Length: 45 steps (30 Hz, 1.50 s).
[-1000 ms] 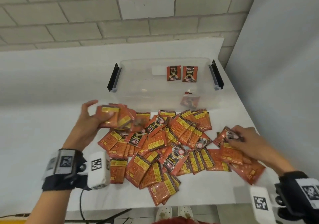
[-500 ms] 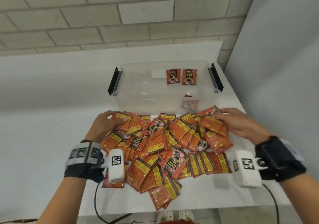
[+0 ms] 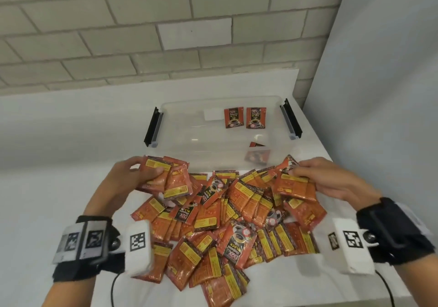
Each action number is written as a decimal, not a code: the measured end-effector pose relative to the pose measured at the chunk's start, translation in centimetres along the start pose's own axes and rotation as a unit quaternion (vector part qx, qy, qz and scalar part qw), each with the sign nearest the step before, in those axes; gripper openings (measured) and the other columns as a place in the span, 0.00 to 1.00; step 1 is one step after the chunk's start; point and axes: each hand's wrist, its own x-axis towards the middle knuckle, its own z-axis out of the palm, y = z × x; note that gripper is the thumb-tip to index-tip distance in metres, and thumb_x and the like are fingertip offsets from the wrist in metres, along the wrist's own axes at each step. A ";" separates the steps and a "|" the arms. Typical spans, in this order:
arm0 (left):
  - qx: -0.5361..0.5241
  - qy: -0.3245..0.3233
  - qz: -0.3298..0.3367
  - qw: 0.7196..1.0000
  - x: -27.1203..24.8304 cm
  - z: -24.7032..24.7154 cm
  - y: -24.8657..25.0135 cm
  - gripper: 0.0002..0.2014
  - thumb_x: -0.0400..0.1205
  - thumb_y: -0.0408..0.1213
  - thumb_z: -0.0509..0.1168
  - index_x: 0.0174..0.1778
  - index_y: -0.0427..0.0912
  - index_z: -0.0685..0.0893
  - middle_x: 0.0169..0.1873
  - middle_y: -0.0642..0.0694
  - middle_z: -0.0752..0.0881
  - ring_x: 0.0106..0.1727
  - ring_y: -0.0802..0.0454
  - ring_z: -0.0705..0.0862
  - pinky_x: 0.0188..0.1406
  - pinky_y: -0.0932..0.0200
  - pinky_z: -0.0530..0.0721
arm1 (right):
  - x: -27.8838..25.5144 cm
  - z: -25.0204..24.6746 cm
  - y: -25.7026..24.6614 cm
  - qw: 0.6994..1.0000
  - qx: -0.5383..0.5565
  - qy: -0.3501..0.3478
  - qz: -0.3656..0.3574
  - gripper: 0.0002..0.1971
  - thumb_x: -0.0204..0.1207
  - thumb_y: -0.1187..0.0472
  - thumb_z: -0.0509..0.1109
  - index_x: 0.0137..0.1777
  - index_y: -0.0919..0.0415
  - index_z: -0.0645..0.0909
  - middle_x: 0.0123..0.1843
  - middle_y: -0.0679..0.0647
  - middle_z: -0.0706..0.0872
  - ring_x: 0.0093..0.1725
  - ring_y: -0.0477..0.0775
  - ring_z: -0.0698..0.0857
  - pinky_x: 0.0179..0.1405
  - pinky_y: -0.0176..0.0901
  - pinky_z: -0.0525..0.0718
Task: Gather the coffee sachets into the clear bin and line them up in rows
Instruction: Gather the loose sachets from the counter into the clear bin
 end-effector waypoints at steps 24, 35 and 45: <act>-0.027 -0.099 -0.089 0.991 9.8 10.1 8.7 0.22 0.71 0.14 0.71 0.60 0.30 0.81 0.59 0.31 0.84 0.50 0.35 0.87 0.35 0.44 0.89 | 11.2 6.0 -11.1 0.982 -0.171 0.075 -0.041 0.15 0.75 0.78 0.68 0.61 0.78 0.79 0.62 0.72 0.84 0.61 0.69 0.85 0.64 0.62 0.83; 0.109 -0.050 0.097 0.988 3.1 7.4 9.0 0.17 0.73 0.25 0.74 0.55 0.45 0.85 0.51 0.50 0.82 0.55 0.51 0.80 0.54 0.59 0.77 | 1.4 1.9 -10.0 0.974 -0.160 -0.007 -0.159 0.06 0.75 0.68 0.74 0.51 0.63 0.83 0.50 0.56 0.89 0.45 0.49 0.89 0.39 0.34 0.86; 0.414 -0.193 0.087 0.885 -1.2 10.7 1.8 0.31 0.80 0.41 0.70 0.78 0.54 0.68 0.70 0.45 0.77 0.73 0.41 0.69 0.67 0.48 0.73 | 0.6 -1.7 3.9 0.884 -0.451 0.124 0.013 0.43 0.66 0.43 0.80 0.78 0.54 0.64 0.74 0.62 0.69 0.71 0.64 0.73 0.68 0.57 0.75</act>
